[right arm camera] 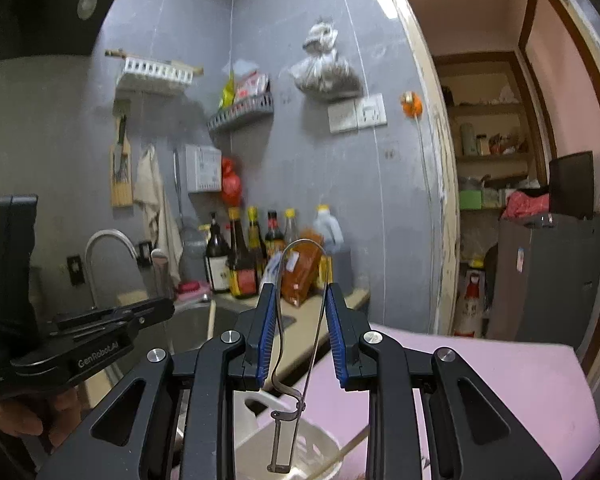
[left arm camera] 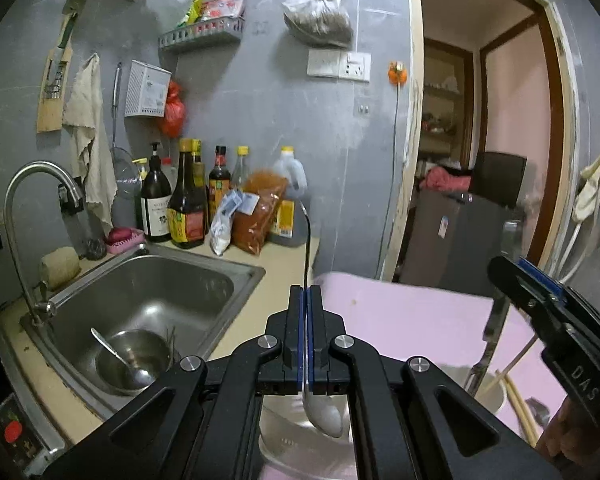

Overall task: Organize utensils
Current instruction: 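Lower spoon and tongs into the holder and open both tools, then move both tools back toward the chopsticks and fork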

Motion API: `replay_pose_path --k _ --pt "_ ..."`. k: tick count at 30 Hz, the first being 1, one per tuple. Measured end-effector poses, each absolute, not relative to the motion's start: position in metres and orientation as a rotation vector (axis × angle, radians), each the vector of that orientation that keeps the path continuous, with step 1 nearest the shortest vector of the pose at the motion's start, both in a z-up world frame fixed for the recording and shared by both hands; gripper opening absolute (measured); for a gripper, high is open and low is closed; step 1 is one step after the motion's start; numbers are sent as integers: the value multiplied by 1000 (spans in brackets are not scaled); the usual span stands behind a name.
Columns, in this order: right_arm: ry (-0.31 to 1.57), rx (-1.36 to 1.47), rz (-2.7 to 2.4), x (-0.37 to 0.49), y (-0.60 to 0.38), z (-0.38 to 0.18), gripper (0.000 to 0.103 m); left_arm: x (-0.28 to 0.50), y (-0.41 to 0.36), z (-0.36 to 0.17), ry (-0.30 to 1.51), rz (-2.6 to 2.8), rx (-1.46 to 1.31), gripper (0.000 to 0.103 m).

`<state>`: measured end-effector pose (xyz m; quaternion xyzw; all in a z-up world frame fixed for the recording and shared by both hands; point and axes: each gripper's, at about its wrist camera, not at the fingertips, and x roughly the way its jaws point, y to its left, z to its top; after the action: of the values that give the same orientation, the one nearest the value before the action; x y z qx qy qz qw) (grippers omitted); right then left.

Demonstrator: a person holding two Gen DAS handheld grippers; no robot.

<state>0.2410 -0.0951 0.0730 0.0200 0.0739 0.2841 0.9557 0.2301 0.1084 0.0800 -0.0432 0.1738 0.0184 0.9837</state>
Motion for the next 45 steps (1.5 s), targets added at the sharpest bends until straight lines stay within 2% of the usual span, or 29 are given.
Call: replay_pose_path --k 11,13,14,18,21,23,25,28,31,33,37,38,39,45 --pt "188 10 579 238 -99 64 23 236 116 58 460 -48 -196 2" --pt "190 13 579 237 -101 64 26 232 118 60 460 -65 -218 3" --pt "189 16 579 237 -103 65 27 230 118 62 453 -69 -224 5" --pt "169 34 580 233 -109 70 30 221 118 73 409 -82 -258 22" --pt "133 50 572 224 -119 77 36 214 116 82 370 -80 -268 32" --pt "109 59 554 217 -128 82 48 210 113 88 351 -90 -273 35" --pt "83 69 531 210 -137 86 55 206 109 93 330 -99 -272 40" --pt "48 71 484 199 -153 91 70 200 99 99 302 -110 -253 52" --pt "26 71 436 189 -170 93 79 196 88 104 281 -124 -233 61" --pt "18 76 410 184 -182 94 85 192 79 108 263 -137 -222 74" --pt "12 70 352 175 -205 94 102 186 61 111 233 -160 -195 82" --pt "9 65 335 172 -211 94 103 184 55 111 230 -166 -187 88" --pt "7 61 325 169 -215 93 103 183 50 111 222 -169 -180 89" --pt "10 39 255 153 -244 89 103 175 24 103 223 -208 -157 90"
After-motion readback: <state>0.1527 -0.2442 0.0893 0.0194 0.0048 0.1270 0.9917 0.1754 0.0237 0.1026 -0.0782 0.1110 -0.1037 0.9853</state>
